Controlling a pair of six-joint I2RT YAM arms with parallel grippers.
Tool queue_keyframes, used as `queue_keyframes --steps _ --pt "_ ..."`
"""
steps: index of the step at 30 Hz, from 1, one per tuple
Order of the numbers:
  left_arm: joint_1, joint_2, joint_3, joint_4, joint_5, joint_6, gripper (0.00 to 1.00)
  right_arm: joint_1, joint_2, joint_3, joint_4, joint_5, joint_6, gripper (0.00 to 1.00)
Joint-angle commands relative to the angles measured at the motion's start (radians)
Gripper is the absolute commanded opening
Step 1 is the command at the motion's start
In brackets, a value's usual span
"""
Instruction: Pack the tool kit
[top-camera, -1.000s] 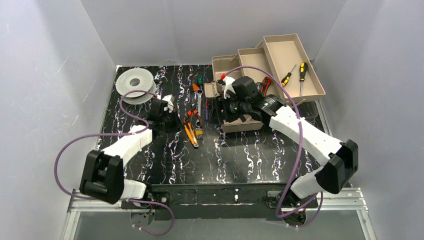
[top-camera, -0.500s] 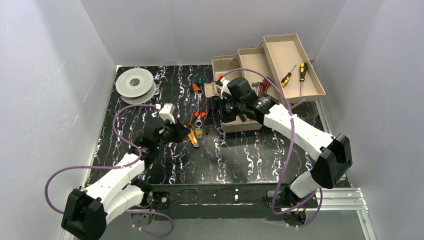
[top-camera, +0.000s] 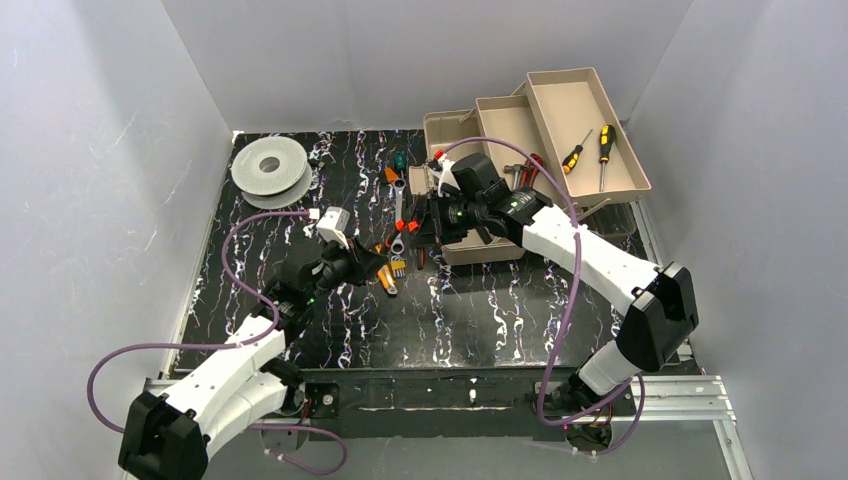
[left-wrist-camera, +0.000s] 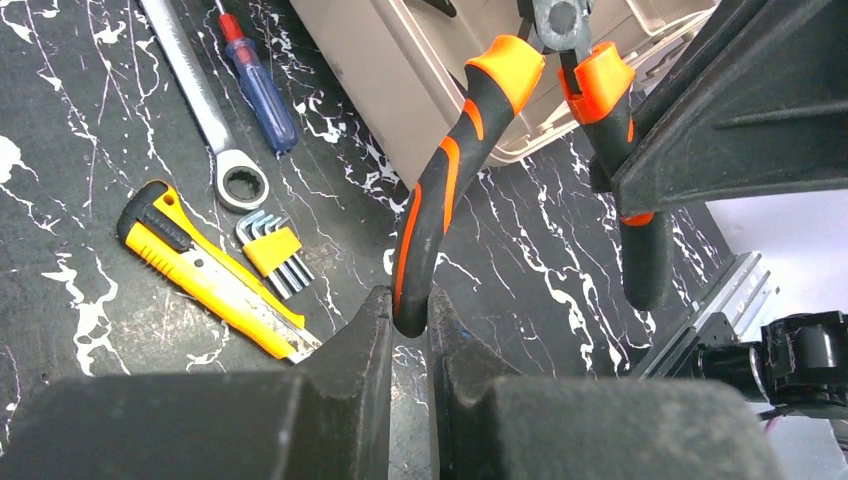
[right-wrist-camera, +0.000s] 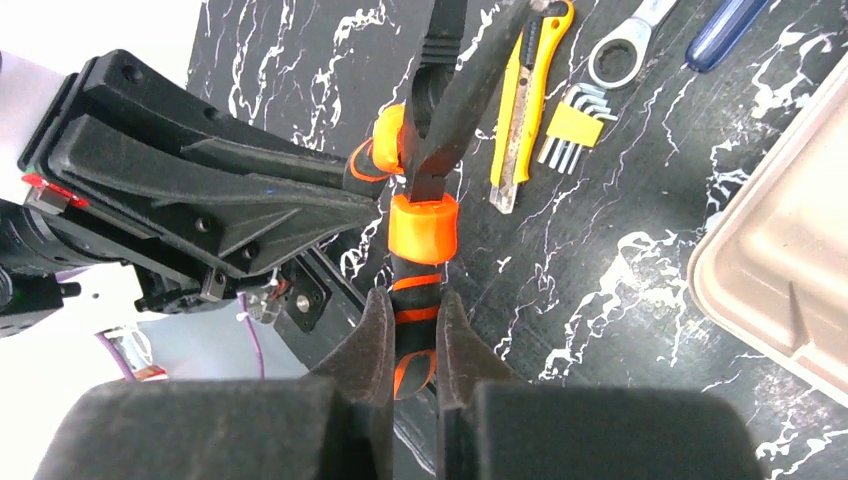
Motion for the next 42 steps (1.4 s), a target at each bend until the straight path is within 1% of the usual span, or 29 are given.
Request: queue_keyframes --steps 1,2,3,5,7,8,9,12,15,16,19,22,25,29,30,31,32,33,34,36,40,42 --pt "-0.007 0.005 0.009 0.075 0.03 -0.025 0.19 0.003 -0.002 0.055 0.03 0.004 -0.009 0.01" --pt "-0.007 0.016 0.013 0.064 0.022 -0.029 0.31 0.002 -0.002 0.059 0.016 0.023 -0.016 0.01" --pt "-0.007 0.024 0.018 0.057 0.017 -0.03 0.48 0.001 -0.002 0.065 0.003 0.043 -0.025 0.01" --pt "-0.007 0.037 0.027 0.031 0.001 -0.032 0.64 -0.008 -0.001 0.083 -0.032 0.085 -0.047 0.01" --pt "-0.007 0.044 0.033 -0.002 -0.037 -0.044 0.87 -0.025 0.001 0.11 -0.068 0.127 -0.073 0.01" --pt "-0.007 0.048 0.037 -0.02 -0.062 -0.056 0.94 -0.036 0.001 0.124 -0.091 0.156 -0.086 0.01" --pt "-0.007 0.049 0.039 -0.033 -0.087 -0.057 0.97 -0.049 0.001 0.139 -0.111 0.191 -0.106 0.01" --pt "-0.007 0.065 0.053 -0.071 -0.112 -0.053 0.98 -0.099 0.014 0.222 -0.201 0.324 -0.172 0.01" --pt "-0.007 0.09 0.065 -0.094 -0.129 -0.044 0.98 -0.122 0.04 0.33 -0.291 0.504 -0.259 0.01" --pt "-0.006 0.106 0.075 -0.111 -0.14 -0.042 0.97 -0.122 0.066 0.386 -0.337 0.592 -0.287 0.01" --pt "-0.006 0.139 0.098 -0.145 -0.159 -0.037 0.96 -0.123 0.15 0.496 -0.442 0.772 -0.354 0.01" --pt "-0.007 0.16 0.11 -0.163 -0.182 -0.037 0.95 -0.122 0.263 0.604 -0.548 0.905 -0.395 0.01" --pt "-0.007 0.165 0.112 -0.163 -0.191 -0.031 0.95 -0.122 0.378 0.713 -0.649 0.972 -0.408 0.01" --pt "-0.007 0.17 0.122 -0.185 -0.228 -0.025 0.95 -0.121 0.469 0.781 -0.678 0.994 -0.42 0.01" --pt "-0.007 0.176 0.129 -0.196 -0.235 -0.023 0.94 -0.121 0.489 0.802 -0.682 0.997 -0.42 0.11" --pt "-0.007 0.186 0.138 -0.211 -0.237 -0.022 0.94 -0.122 0.509 0.829 -0.697 1.001 -0.412 0.38" --pt "-0.007 0.197 0.152 -0.227 -0.263 -0.021 0.93 -0.122 0.528 0.857 -0.71 1.002 -0.398 0.58" --pt "-0.007 0.21 0.166 -0.252 -0.28 -0.02 0.93 -0.121 0.537 0.887 -0.715 0.991 -0.388 0.67" --pt "-0.007 0.224 0.182 -0.285 -0.296 -0.02 0.92 -0.121 0.537 0.894 -0.707 0.959 -0.385 0.7" --pt "-0.006 0.254 0.217 -0.335 -0.331 -0.022 0.9 -0.121 0.507 0.876 -0.671 0.871 -0.384 0.71" --pt "-0.005 0.306 0.264 -0.399 -0.371 -0.029 0.88 -0.121 0.417 0.792 -0.582 0.726 -0.375 0.72" --pt "-0.004 0.331 0.283 -0.423 -0.389 -0.04 0.88 -0.121 0.366 0.738 -0.539 0.65 -0.369 0.7"
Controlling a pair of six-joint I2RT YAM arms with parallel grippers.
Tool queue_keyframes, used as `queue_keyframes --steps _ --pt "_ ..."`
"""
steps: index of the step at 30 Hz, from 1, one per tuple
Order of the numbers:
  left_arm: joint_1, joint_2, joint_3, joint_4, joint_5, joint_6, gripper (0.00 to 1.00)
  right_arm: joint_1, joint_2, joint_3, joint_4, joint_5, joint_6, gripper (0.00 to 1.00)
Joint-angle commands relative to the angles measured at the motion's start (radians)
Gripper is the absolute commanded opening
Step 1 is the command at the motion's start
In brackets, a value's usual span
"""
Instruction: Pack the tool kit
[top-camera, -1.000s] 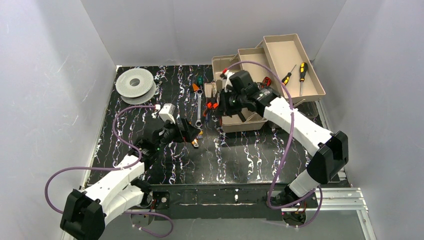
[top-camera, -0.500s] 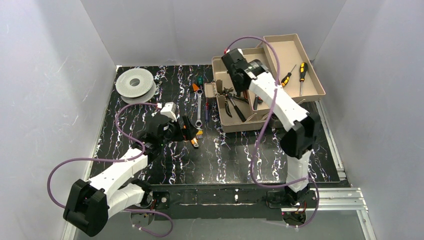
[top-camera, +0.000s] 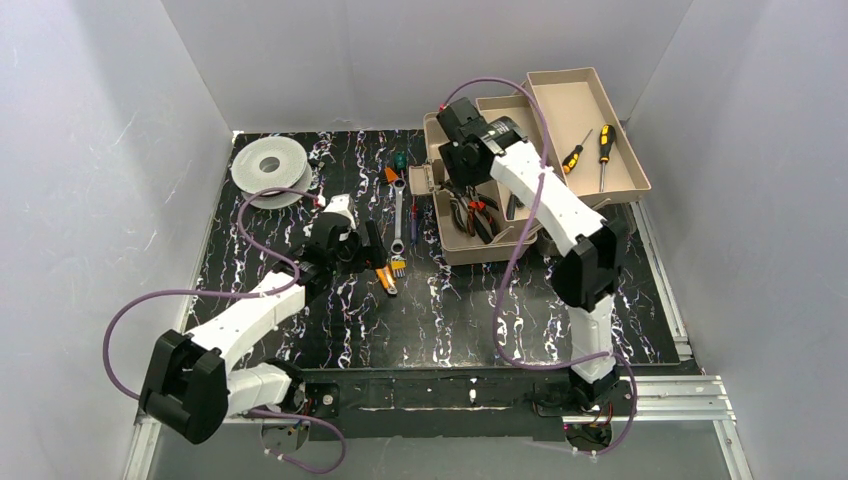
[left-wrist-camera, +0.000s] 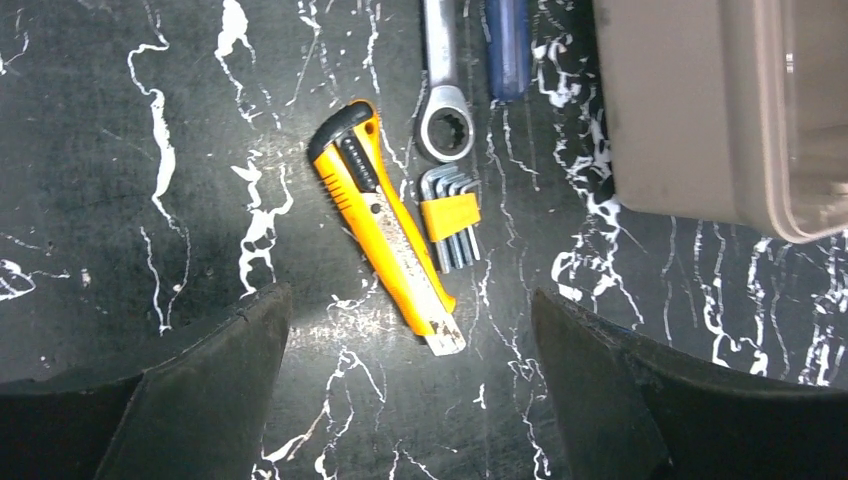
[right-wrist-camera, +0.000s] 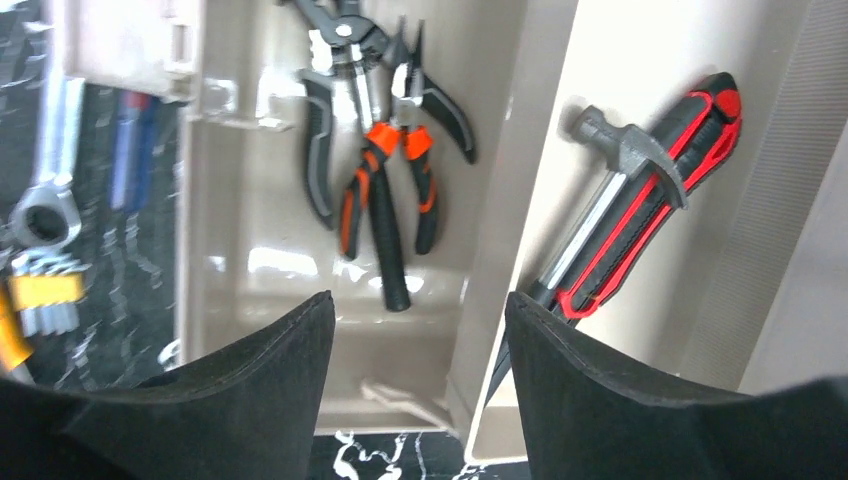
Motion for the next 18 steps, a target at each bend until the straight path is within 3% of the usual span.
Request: queue_keyframes --steps 1,11,18 --pt "0.0 0.045 0.067 -0.114 -0.081 -0.007 0.88 0.005 -0.173 -0.091 0.122 -0.2 0.022 0.69" --pt "0.001 0.195 0.143 -0.211 -0.109 -0.062 0.86 0.006 -0.369 -0.435 0.298 -0.536 0.07 0.68" --pt "0.001 0.291 0.184 -0.25 -0.097 -0.084 0.86 0.021 -0.404 -0.62 0.375 -0.598 0.079 0.68"
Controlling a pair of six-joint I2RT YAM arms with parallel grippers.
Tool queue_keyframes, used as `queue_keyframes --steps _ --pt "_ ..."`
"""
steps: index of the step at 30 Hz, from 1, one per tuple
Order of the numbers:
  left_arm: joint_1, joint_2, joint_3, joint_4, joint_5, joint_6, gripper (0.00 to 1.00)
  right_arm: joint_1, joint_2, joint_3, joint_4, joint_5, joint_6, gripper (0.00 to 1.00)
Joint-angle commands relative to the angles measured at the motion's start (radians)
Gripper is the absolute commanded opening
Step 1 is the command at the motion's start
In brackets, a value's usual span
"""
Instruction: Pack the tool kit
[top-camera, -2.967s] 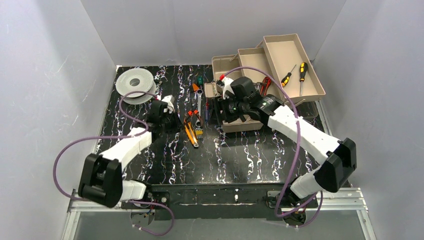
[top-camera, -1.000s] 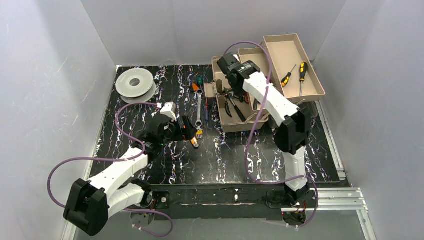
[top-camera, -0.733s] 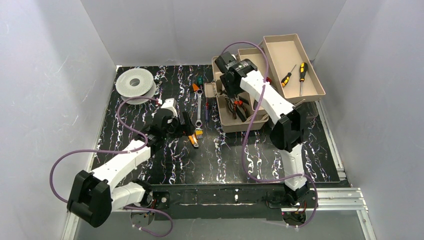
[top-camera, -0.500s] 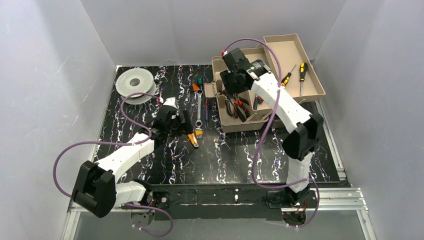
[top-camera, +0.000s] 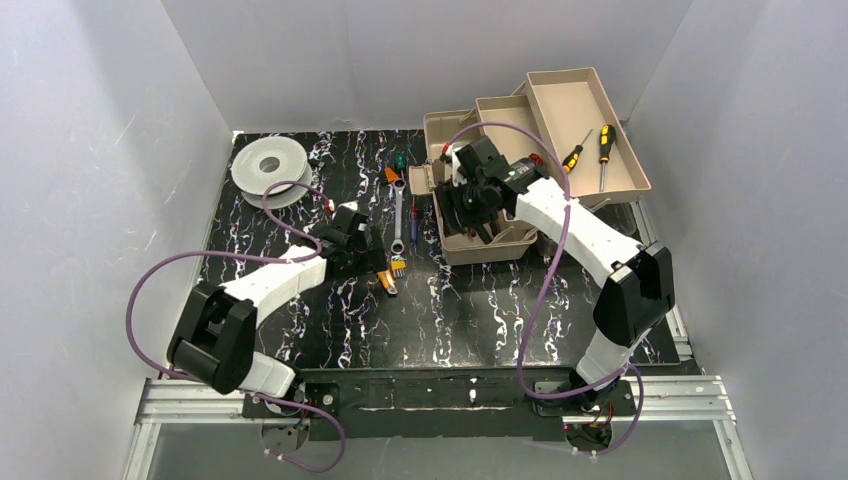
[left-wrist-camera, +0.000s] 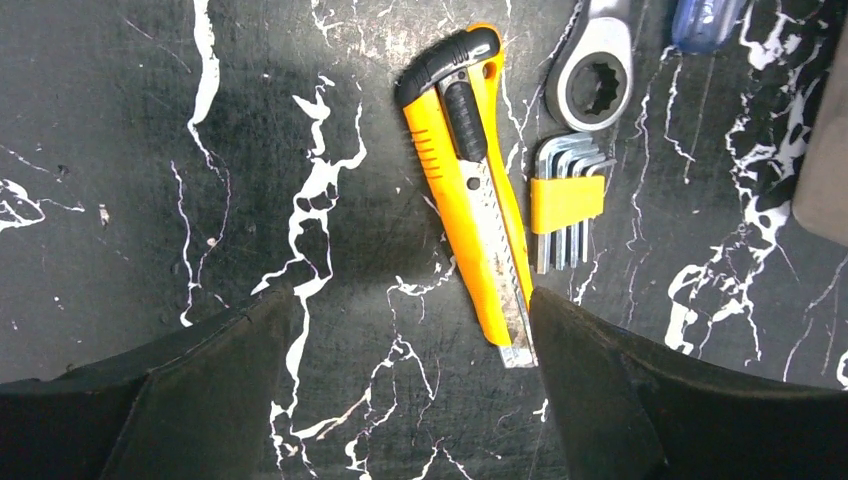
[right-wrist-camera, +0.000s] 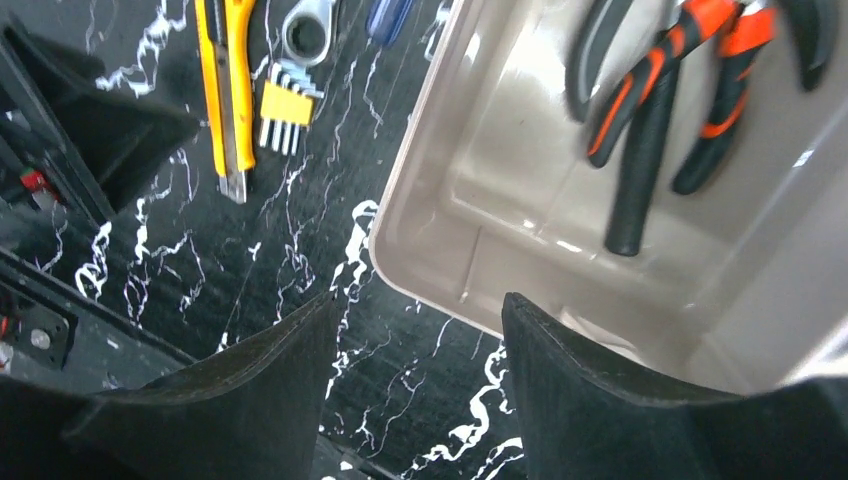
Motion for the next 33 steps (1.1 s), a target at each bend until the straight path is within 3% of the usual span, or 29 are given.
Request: queue_keyframes --steps 1,11,18,22,27,33 --pt "0.001 0.063 0.068 -0.066 -0.015 -0.025 0.86 0.01 -0.044 -0.089 0.097 -0.089 0.011 0.68" --pt "0.003 0.225 0.171 -0.135 -0.045 -0.044 0.82 0.065 0.023 -0.156 0.167 -0.089 0.007 0.67" --pt "0.008 0.244 0.17 -0.142 -0.055 -0.055 0.79 0.191 0.052 -0.189 0.186 -0.069 0.011 0.64" --pt "0.01 0.265 0.185 -0.149 -0.053 -0.059 0.74 0.223 0.01 -0.212 0.212 -0.081 0.04 0.63" --pt "0.015 0.278 0.196 -0.172 -0.072 -0.055 0.58 0.243 -0.044 -0.218 0.231 -0.132 0.059 0.62" --pt "0.016 0.249 0.173 -0.19 -0.108 -0.058 0.57 0.284 -0.076 -0.205 0.256 -0.147 0.064 0.61"
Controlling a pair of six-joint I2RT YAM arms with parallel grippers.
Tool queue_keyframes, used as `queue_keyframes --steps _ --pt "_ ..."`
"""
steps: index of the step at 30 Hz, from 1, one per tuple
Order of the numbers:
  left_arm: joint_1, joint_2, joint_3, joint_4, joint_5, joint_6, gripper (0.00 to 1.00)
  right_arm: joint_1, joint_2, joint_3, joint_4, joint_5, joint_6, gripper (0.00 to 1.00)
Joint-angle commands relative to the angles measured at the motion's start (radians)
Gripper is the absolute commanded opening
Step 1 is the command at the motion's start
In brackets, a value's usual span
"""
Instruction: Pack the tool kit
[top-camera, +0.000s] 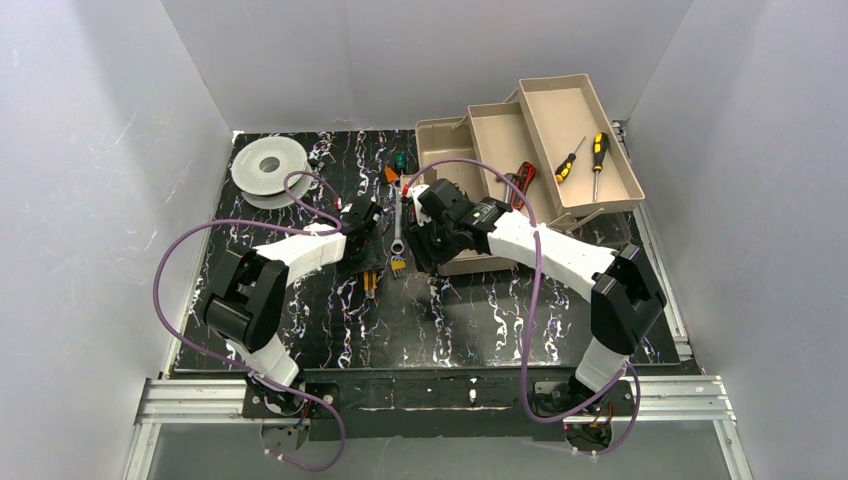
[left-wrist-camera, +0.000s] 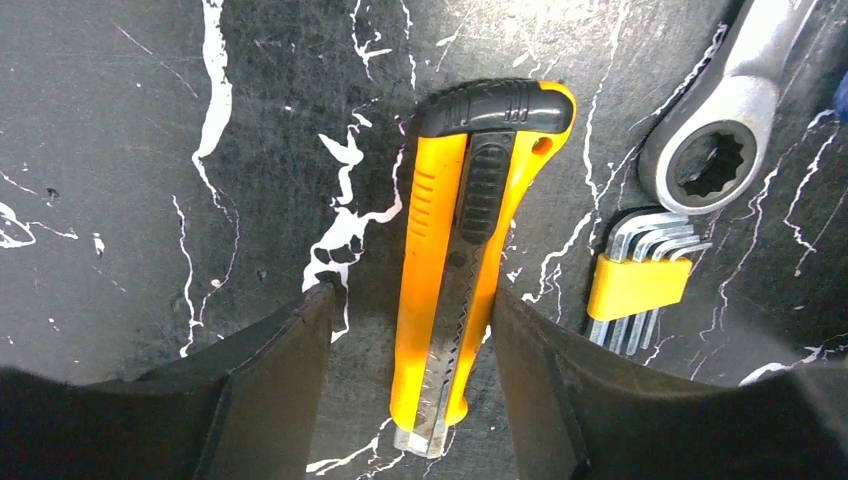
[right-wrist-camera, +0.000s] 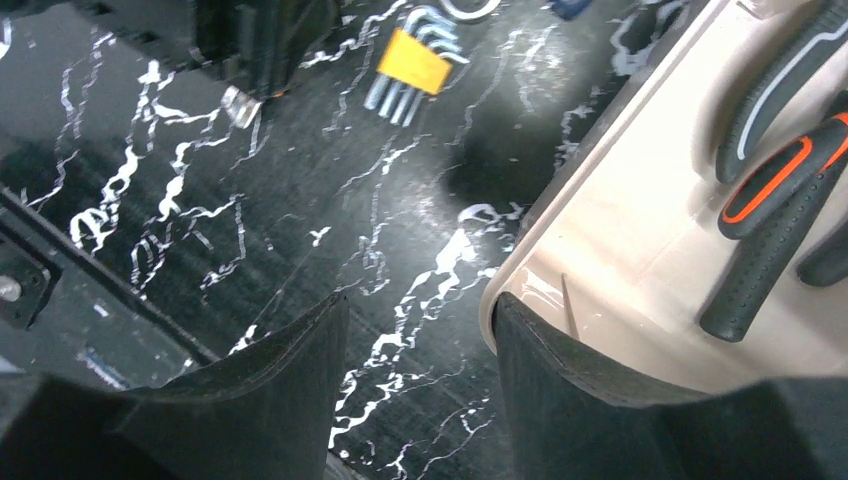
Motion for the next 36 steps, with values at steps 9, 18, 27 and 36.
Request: queue_keyframes --steps 9,18,27,36 --pt "0.006 -0.146 -0.079 0.027 -0.012 0.058 0.82 0.078 -0.129 0.011 0.019 0.004 0.088 0.62" --pt "0.006 -0.192 -0.047 0.005 0.002 0.14 0.73 0.078 -0.2 -0.011 0.022 0.104 0.103 0.61" --pt "0.006 -0.043 0.014 -0.073 0.031 0.15 0.69 0.075 -0.322 -0.113 0.095 0.233 0.148 0.6" --pt "0.005 0.052 0.024 -0.111 0.038 0.139 0.46 0.066 -0.436 -0.205 0.158 0.317 0.174 0.6"
